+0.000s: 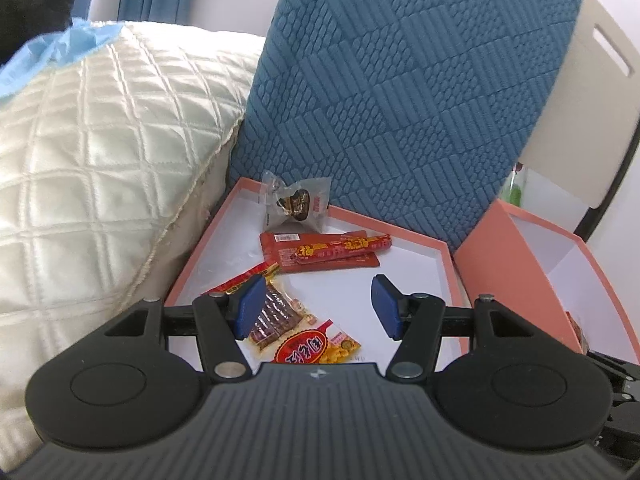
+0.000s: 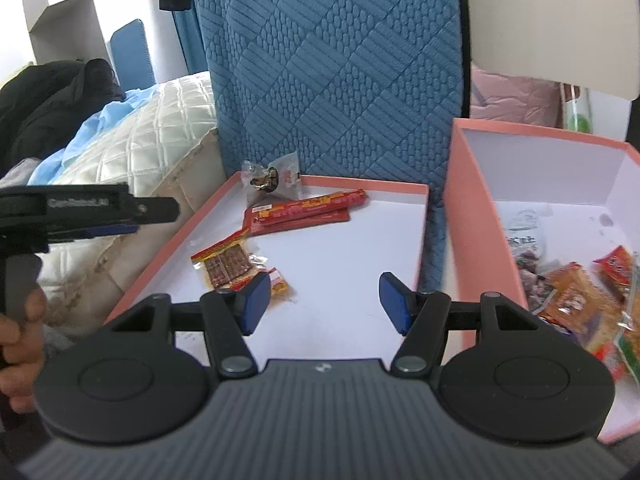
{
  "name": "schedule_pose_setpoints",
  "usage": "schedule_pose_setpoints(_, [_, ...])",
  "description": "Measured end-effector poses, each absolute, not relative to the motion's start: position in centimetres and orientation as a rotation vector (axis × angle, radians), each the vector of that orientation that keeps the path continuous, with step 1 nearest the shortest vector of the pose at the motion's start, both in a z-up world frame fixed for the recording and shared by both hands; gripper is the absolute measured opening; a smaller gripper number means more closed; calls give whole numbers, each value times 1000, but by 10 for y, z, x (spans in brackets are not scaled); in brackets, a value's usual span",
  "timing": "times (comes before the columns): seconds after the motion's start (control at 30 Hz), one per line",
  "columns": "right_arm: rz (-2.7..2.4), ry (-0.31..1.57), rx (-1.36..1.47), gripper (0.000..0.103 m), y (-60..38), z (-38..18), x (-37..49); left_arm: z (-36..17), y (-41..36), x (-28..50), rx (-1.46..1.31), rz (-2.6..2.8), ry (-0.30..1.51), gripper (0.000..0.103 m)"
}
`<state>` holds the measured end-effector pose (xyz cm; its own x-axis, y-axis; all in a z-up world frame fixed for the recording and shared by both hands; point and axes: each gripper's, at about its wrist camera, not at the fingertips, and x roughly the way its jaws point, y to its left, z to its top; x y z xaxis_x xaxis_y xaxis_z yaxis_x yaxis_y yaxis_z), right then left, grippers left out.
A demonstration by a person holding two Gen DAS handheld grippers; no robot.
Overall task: Organize snacks
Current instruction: 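Move left gripper to clear dark-snack packet while right gripper moves to red sausage stick, then close right gripper on red sausage stick while left gripper closes on clear packet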
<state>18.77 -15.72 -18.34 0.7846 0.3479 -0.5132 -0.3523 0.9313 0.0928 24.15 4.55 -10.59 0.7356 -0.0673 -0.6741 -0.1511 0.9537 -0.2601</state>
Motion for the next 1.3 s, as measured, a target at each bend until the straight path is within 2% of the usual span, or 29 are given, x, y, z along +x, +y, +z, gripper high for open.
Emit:
schedule_pose_setpoints(0.4, [374, 582, 12, 62, -145, -189, 251, -146, 49, 306, -361, 14, 826, 64])
schedule_pose_setpoints(0.83, [452, 633, -87, 62, -120, -199, 312, -175, 66, 380, -360, -1, 905, 64])
schedule_pose_setpoints(0.97, [490, 654, -153, 62, -110, -205, 329, -181, 77, 398, -370, 2, 921, 72])
schedule_pose_setpoints(1.3, [621, 665, -301, 63, -80, -212, 368, -195, 99, 433, -412, 0, 938, 84])
